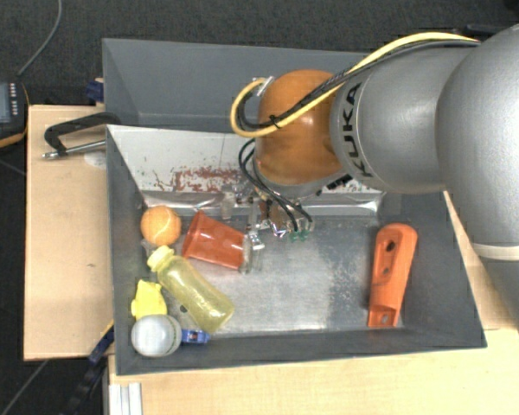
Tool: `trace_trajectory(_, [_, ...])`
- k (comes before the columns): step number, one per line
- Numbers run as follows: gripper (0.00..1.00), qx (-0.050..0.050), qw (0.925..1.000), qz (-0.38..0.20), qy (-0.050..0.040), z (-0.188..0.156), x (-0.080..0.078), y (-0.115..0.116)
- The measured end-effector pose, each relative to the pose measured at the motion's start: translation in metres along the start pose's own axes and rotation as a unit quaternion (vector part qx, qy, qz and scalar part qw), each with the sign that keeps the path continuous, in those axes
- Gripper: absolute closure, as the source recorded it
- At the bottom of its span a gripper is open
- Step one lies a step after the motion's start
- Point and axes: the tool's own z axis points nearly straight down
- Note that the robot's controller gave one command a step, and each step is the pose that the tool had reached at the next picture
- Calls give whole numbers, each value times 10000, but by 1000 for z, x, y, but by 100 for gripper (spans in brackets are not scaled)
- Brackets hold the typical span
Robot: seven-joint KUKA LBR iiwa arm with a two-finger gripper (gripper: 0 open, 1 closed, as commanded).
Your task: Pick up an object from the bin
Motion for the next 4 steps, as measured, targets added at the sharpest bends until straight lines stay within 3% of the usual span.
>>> trace_trajectory(1, [0,-1,9966,830,5,14,4,14])
trace_trajectory(2, [0,-5,9979,647,-8,49,-5,18])
trace_trajectory(3, [100,-8,9946,1040,-6,47,6,20])
trace_trajectory(4, [100,-8,9946,1039,-6,47,6,20])
